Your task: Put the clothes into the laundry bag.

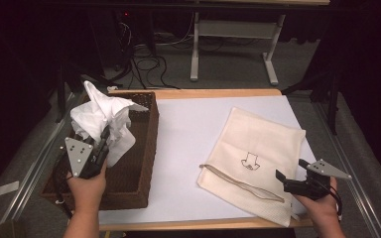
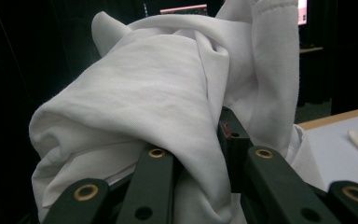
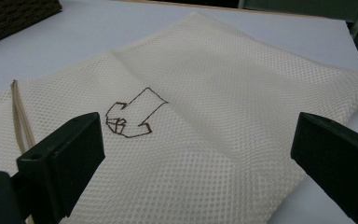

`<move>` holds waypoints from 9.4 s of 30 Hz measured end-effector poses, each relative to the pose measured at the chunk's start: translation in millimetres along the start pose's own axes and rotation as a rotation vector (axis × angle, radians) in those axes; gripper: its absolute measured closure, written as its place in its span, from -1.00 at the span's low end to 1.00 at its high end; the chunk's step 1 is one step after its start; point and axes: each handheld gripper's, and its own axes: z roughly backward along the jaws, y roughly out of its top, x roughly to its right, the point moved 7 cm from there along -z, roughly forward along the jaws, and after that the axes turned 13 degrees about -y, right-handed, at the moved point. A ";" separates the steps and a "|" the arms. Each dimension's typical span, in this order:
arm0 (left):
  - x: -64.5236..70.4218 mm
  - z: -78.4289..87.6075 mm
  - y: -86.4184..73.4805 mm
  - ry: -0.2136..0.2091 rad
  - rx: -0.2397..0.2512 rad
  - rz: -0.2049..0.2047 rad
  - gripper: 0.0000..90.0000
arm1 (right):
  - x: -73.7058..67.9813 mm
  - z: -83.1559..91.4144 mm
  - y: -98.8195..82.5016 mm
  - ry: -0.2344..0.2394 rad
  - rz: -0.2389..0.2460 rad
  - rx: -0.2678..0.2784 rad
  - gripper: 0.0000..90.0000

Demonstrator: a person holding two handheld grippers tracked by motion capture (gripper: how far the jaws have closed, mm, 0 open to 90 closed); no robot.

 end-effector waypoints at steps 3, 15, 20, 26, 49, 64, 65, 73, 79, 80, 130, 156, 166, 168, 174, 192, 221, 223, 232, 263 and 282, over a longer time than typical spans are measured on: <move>3.3 0.9 16.9 -0.004 0.039 -0.008 0.75 | 1.7 0.3 -0.3 -0.001 0.001 0.001 -0.92; 54.5 -10.9 74.7 -0.106 0.137 -0.071 0.75 | 2.9 1.4 0.7 -0.001 -0.002 0.008 -0.92; 83.7 -19.1 84.2 -0.176 0.157 -0.066 0.75 | 2.2 1.0 0.0 -0.002 -0.006 0.001 -0.92; 134.4 -35.8 89.7 -0.285 0.176 -0.064 0.75 | 2.7 1.3 0.1 0.000 -0.002 0.004 -0.92; 209.4 -29.5 22.3 -0.505 0.081 -0.042 0.75 | -3.6 3.5 1.3 0.031 0.027 0.022 -0.77; 196.0 -4.9 -21.1 -0.478 0.077 0.011 0.74 | -58.7 2.7 -12.9 0.208 0.206 -0.080 -0.36; 195.3 -4.4 -21.0 -0.475 0.078 0.009 0.74 | -61.8 2.5 -14.4 0.209 0.233 -0.082 -0.32; 189.2 -3.5 -21.8 -0.454 0.070 0.032 0.73 | -74.4 -3.1 -30.4 0.214 0.329 -0.169 0.21; 189.2 -2.6 -18.4 -0.451 0.078 0.028 0.73 | -80.4 -14.5 -32.6 0.212 0.369 -0.204 0.77; 189.2 -2.6 -18.4 -0.451 0.078 0.028 0.73 | -80.4 -14.5 -32.6 0.212 0.369 -0.204 0.77; 269.4 -25.0 -30.3 -0.743 0.085 0.009 0.73 | -78.4 -11.3 47.9 0.209 0.106 0.093 0.99; 287.2 -56.9 -82.3 -0.741 -0.214 0.065 0.03 | -85.2 -0.5 47.8 0.208 0.132 0.127 0.98; 281.4 -40.9 -68.3 -0.717 -0.149 0.112 -0.32 | -81.5 1.2 46.1 0.213 0.111 0.122 0.98; 277.6 -37.9 -65.4 -0.707 -0.141 0.121 -0.34 | -81.3 1.4 46.0 0.212 0.113 0.122 0.98; 262.3 -31.6 -55.1 -0.664 -0.103 0.150 -0.40 | -80.8 0.8 46.4 0.215 0.118 0.126 0.98; 228.9 -94.3 -77.6 -0.582 -0.260 0.262 -0.50 | -84.2 0.9 45.8 0.217 0.137 0.124 0.98; 302.9 -111.9 -95.4 -0.669 -0.379 0.065 0.77 | -97.5 1.3 57.1 0.235 0.130 0.167 0.98; 302.8 -114.3 -96.0 -0.661 -0.387 0.059 0.78 | -102.1 5.6 57.6 0.253 0.126 0.174 0.98; 279.5 -106.3 -91.0 -0.616 -0.370 0.076 0.80 | -113.4 7.7 59.8 0.275 0.136 0.192 0.98; 315.2 -106.1 -81.9 -0.748 -0.317 0.104 0.13 | -101.3 10.8 50.4 0.270 0.146 0.188 0.98; 227.2 -77.9 -75.5 -0.500 -0.185 0.169 -0.44 | -95.2 13.1 49.2 0.255 0.132 0.181 0.96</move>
